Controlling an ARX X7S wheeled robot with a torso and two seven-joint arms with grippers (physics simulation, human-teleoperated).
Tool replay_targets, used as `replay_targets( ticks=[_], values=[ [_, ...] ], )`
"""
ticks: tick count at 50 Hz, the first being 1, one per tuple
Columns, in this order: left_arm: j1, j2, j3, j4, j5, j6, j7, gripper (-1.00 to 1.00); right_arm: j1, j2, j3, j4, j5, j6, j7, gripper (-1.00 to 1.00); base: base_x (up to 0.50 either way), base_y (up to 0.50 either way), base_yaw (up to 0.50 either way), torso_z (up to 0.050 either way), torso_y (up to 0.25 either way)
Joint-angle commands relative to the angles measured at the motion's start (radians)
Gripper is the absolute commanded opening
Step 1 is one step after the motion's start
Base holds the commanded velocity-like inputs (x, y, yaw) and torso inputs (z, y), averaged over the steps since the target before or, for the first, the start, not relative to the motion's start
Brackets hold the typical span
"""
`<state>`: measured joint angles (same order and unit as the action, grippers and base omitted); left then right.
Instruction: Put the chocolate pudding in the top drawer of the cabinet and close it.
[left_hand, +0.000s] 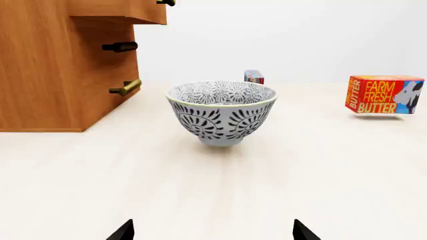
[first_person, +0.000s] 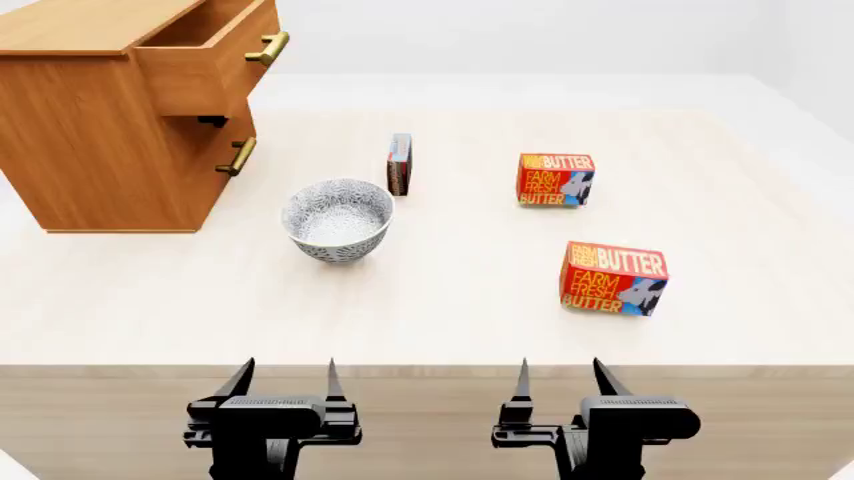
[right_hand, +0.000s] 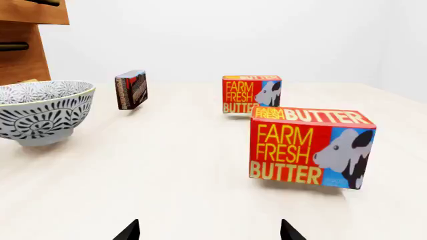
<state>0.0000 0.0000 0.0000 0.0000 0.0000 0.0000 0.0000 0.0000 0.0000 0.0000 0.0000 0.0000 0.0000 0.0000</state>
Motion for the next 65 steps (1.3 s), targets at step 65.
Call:
replay_targets(
  ticks=[65],
  values=[
    [0.008,-0.132,0.160,-0.096,-0.108,0.312,-0.033,1.00,0.003,0.111,-0.153,-0.019,0.118,0.014,0.088,1.00,0.00,0.27,0.00,0.000,0.000]
  ],
)
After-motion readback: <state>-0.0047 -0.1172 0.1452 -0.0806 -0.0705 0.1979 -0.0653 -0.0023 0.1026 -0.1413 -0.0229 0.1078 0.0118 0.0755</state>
